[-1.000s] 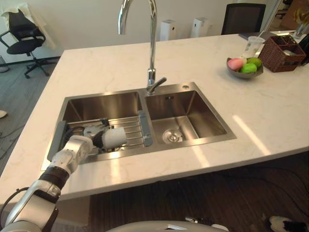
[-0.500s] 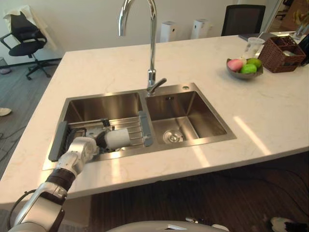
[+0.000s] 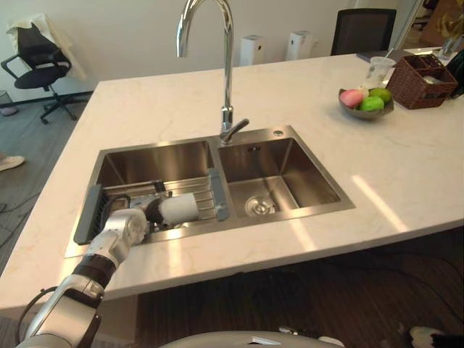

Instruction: Walk over to the sink, pick up the cup, carry it to the dishwasher, place the cup inside the dishwasher, then close the dishwasher door

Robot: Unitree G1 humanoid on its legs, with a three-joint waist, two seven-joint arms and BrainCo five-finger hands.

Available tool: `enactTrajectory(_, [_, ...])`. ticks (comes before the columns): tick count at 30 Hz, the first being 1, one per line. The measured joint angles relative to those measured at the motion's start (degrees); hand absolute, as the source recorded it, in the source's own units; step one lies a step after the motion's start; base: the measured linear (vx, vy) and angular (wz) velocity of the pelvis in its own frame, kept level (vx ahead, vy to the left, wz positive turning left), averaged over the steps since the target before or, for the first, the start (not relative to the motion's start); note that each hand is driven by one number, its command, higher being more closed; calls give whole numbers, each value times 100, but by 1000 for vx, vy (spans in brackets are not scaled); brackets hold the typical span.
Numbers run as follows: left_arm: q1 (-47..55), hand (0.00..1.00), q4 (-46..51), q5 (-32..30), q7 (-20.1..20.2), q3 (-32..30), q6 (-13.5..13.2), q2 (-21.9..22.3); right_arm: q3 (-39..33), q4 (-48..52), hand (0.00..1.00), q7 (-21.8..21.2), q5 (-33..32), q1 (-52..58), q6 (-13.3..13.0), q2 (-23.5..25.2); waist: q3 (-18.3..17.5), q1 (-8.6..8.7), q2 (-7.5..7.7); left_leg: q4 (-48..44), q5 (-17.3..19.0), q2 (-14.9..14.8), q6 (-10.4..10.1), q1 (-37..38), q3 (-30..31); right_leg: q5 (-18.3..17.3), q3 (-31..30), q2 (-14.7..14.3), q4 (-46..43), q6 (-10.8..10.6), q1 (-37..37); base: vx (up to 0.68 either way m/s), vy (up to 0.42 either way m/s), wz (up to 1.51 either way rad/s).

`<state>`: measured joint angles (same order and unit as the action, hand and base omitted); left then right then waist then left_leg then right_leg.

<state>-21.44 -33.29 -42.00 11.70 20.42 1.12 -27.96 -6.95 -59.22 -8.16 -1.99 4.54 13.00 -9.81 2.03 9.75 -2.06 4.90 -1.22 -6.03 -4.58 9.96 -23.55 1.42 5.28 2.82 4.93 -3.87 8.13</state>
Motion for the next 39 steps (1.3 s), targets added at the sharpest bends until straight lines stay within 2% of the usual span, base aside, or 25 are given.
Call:
enactTrajectory(11, [313,100,134,1522,-841,-116,-627,8,-1,-4,0,-59,-25,-10,-4,22,-2,-48,26,0,0,7,4,-5,21,-2,27,10,-31,-3,5,0,0,0])
enactTrajectory(14, [396,100,233,2060,-997,-446,-645,58,-3,-4,0,-59,-47,-8,-20,43,18,-59,59,0,-3,7,7,-5,27,-2,32,11,-33,-4,8,0,0,0])
enactTrajectory(19, [443,100,1053,3491,-1411,-1148,-743,129,-47,-11,0,-58,-51,53,-55,95,23,-175,155,1,-7,20,10,-8,112,-15,114,24,-35,-15,58,0,0,7])
enactTrajectory(21, [451,100,1320,3789,-1546,-1400,-807,230,-61,-12,0,-53,-68,86,-92,96,23,-189,155,1,-11,38,17,-7,170,-31,170,42,-35,-23,95,-7,-7,16])
enactTrajectory(23, [571,100,1867,4191,-1789,-1778,-915,380,-108,-22,0,-33,-119,112,-155,107,24,-240,154,3,-12,47,18,-1,184,-35,183,52,-35,-24,115,-18,-11,7])
enactTrajectory(26, [984,100,2839,4589,-2245,-2176,-1217,720,-293,-18,0,202,-673,218,-210,183,24,-347,157,6,-12,57,19,12,201,-42,203,70,-35,-22,136,-6,-3,2])
enactTrajectory(30, [1553,100,3509,4750,-2659,-2299,-1587,1228,-463,0,0,385,-1184,378,-296,276,15,-376,188,7,-21,69,33,21,314,-70,328,89,-34,-25,208,-24,-17,15])
enactTrajectory(31, [1725,100,3635,4747,-2788,-2301,-1738,1368,-483,26,0,471,-1226,435,-356,294,9,-446,196,7,-23,65,36,21,313,-71,328,92,-33,-23,208,-27,-18,4])
enactTrajectory(35, [2165,100,4110,4746,-3178,-2316,-2067,1755,-522,157,0,624,-1026,603,-536,366,-19,-605,251,7,-37,47,47,-30,354,-71,334,109,-34,-22,189,-15,-13,4])
enactTrajectory(38, [2313,100,4389,4736,-3394,-2308,-2218,1914,-522,202,0,683,-923,668,-530,399,-60,-636,293,6,-67,57,66,-123,459,-69,388,119,-35,-25,156,-7,-13,15])
enactTrajectory(39, [2551,100,4397,4295,-3776,-2278,-2448,2011,-439,204,0,702,-1118,639,-275,422,-137,-784,407,9,-102,102,88,-142,645,-99,654,131,-9,-33,230,0,0,6])
